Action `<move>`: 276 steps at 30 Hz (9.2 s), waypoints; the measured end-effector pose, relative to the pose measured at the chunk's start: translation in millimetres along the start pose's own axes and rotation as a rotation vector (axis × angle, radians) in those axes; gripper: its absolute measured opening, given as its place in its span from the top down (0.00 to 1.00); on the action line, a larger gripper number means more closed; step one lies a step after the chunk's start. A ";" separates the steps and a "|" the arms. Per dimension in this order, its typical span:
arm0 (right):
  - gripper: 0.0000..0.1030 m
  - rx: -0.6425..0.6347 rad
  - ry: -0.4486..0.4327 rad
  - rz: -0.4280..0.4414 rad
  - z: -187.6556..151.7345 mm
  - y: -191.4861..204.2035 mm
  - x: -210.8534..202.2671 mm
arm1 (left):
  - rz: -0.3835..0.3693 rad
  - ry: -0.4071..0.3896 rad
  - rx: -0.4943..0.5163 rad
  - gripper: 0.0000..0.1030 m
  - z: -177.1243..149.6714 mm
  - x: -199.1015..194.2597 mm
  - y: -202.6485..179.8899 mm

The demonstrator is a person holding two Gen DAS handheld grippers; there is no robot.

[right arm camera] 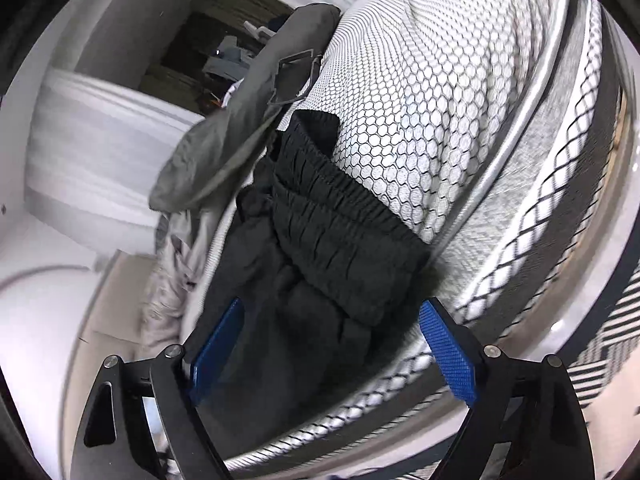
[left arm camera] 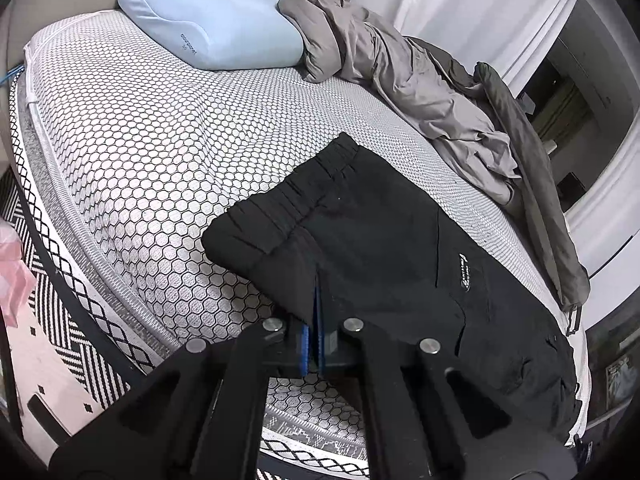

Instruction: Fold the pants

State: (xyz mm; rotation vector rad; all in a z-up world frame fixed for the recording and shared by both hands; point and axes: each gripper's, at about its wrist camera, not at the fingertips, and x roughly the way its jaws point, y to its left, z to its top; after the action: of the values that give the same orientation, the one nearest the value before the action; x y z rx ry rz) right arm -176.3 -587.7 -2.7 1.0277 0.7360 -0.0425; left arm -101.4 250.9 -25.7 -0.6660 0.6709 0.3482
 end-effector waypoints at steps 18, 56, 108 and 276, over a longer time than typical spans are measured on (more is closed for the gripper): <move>0.91 -0.109 -0.130 -0.068 -4.6 25.2 -45.7 | -0.011 0.018 0.042 1.00 -7.3 -20.6 4.5; 0.27 -0.474 -0.122 -0.300 79.8 221.4 141.1 | 0.037 0.025 0.124 0.31 150.7 84.8 -89.8; 0.77 -0.086 -0.121 -0.193 57.6 90.2 71.0 | -0.061 0.185 -0.156 0.50 39.0 94.6 -47.7; 0.11 -1.027 0.270 -0.619 -77.8 238.9 265.0 | -0.076 0.339 0.809 0.00 -108.0 168.1 -410.5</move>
State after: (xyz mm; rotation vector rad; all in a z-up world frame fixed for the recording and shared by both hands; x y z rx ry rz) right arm 70.7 -318.8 3.5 -0.1979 1.1251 -0.0506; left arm 177.4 -110.5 -16.6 0.0316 1.0211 -0.1242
